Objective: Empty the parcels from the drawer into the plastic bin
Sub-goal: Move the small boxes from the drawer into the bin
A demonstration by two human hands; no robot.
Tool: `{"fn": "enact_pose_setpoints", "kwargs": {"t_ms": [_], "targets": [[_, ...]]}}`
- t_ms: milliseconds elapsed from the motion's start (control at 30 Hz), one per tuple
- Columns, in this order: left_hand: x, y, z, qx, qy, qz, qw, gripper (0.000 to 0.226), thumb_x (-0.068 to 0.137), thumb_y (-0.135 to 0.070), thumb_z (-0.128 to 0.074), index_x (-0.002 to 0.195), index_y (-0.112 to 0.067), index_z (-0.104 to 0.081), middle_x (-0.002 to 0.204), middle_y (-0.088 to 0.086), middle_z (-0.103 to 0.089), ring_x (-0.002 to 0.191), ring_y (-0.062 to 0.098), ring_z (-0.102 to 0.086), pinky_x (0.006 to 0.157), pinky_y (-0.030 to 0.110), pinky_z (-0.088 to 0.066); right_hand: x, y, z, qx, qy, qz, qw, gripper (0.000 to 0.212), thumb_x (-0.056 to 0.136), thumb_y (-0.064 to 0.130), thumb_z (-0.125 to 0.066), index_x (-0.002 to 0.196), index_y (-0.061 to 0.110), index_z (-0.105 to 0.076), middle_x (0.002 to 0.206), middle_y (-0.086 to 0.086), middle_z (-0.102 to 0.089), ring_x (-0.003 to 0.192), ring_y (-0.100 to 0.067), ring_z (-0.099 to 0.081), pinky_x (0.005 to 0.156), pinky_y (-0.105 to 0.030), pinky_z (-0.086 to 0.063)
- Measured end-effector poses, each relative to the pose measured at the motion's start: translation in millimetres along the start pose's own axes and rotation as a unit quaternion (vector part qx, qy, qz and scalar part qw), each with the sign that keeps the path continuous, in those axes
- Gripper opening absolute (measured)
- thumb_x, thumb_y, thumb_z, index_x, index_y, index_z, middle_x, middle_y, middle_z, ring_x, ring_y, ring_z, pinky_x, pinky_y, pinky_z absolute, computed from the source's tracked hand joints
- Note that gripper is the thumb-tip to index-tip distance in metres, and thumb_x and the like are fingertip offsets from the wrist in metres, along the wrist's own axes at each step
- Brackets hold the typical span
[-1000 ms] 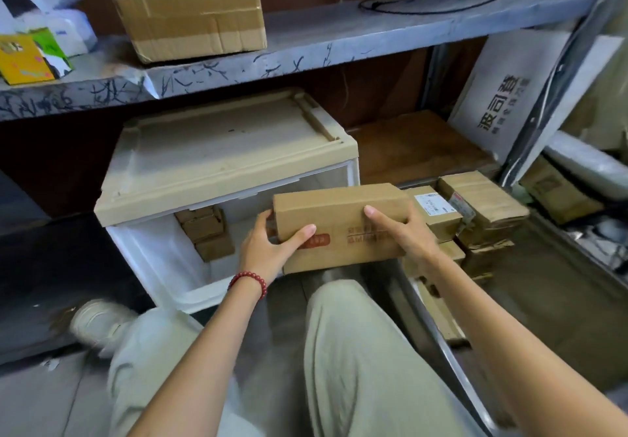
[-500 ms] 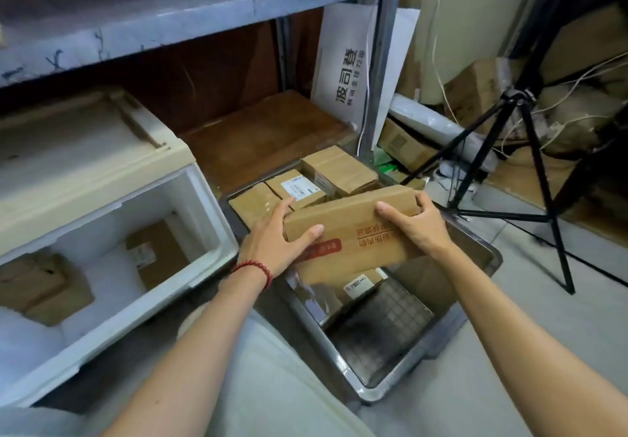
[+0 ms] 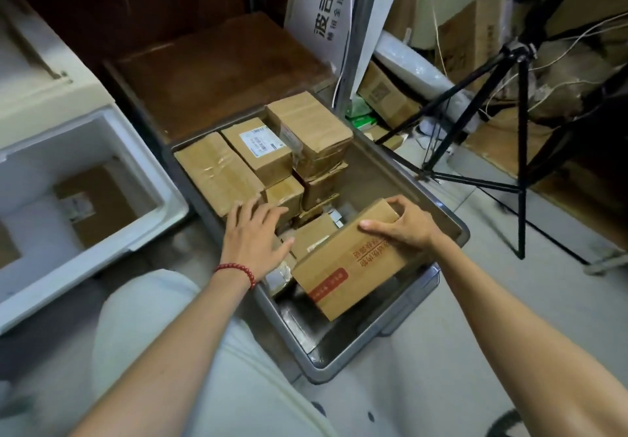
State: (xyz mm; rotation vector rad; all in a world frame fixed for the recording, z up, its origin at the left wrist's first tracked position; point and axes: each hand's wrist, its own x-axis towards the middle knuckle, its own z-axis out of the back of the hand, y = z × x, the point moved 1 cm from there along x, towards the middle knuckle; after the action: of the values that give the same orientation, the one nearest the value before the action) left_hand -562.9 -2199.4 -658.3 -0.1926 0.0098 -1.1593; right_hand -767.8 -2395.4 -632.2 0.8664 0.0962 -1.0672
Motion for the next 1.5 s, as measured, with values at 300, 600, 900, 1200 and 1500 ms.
{"fn": "enact_pose_setpoints", "kwargs": {"t_ms": [300, 600, 900, 1200, 1500], "targets": [[-2, -6, -2, -0.074, 0.001, -0.052, 0.996, 0.047, 0.088, -0.037, -0.061, 0.130, -0.018, -0.053, 0.128, 0.002, -0.058, 0.125, 0.019, -0.050, 0.115, 0.041, -0.021, 20, -15, -11, -0.025, 0.118, -0.100, 0.988, 0.124, 0.030, 0.084, -0.070, 0.134, 0.026, -0.038, 0.138, -0.012, -0.049, 0.121, -0.032, -0.052, 0.105, -0.051, -0.041], [-1, -4, 2, -0.156, -0.010, -0.024, 0.987, 0.042, 0.090, -0.032, -0.063, 0.129, -0.019, -0.054, 0.123, 0.001, -0.061, 0.116, 0.017, -0.054, 0.096, 0.023, -0.033, 35, -12, -17, -0.020, 0.169, -0.091, 0.981, 0.094, 0.040, 0.068, -0.076, 0.118, 0.026, -0.043, 0.126, -0.009, -0.057, 0.112, -0.027, -0.058, 0.102, -0.049, -0.045], [1, 0, 0, -0.178, 0.003, -0.010, 0.984, 0.039, 0.091, -0.035, -0.060, 0.127, -0.021, -0.055, 0.123, -0.002, -0.061, 0.117, 0.013, -0.053, 0.093, 0.020, -0.034, 46, -3, -20, -0.041, 0.156, -0.067, 0.985, 0.095, 0.037, 0.075, -0.073, 0.117, 0.034, -0.044, 0.126, -0.006, -0.058, 0.111, -0.026, -0.059, 0.100, -0.051, -0.046], [22, -12, -27, -0.009, 0.281, 0.053, 0.958, 0.053, 0.096, -0.041, -0.043, 0.142, -0.015, -0.035, 0.133, 0.010, -0.049, 0.119, 0.026, -0.051, 0.091, 0.040, -0.049, 53, -6, -7, -0.034, 0.128, -0.047, 0.990, 0.084, 0.045, 0.070, -0.073, 0.116, 0.034, -0.044, 0.123, -0.007, -0.057, 0.110, -0.028, -0.058, 0.101, -0.052, -0.044], [47, -20, -85, 0.052, 0.393, 0.148, 0.906, 0.077, 0.090, -0.050, -0.049, 0.150, -0.014, -0.016, 0.154, 0.028, 0.001, 0.141, 0.048, -0.007, 0.108, 0.047, -0.032, 52, -40, -13, 0.012, 0.128, -0.069, 0.989, 0.098, 0.036, 0.074, -0.075, 0.119, 0.033, -0.043, 0.124, -0.007, -0.058, 0.111, -0.027, -0.059, 0.101, -0.049, -0.046]]}}
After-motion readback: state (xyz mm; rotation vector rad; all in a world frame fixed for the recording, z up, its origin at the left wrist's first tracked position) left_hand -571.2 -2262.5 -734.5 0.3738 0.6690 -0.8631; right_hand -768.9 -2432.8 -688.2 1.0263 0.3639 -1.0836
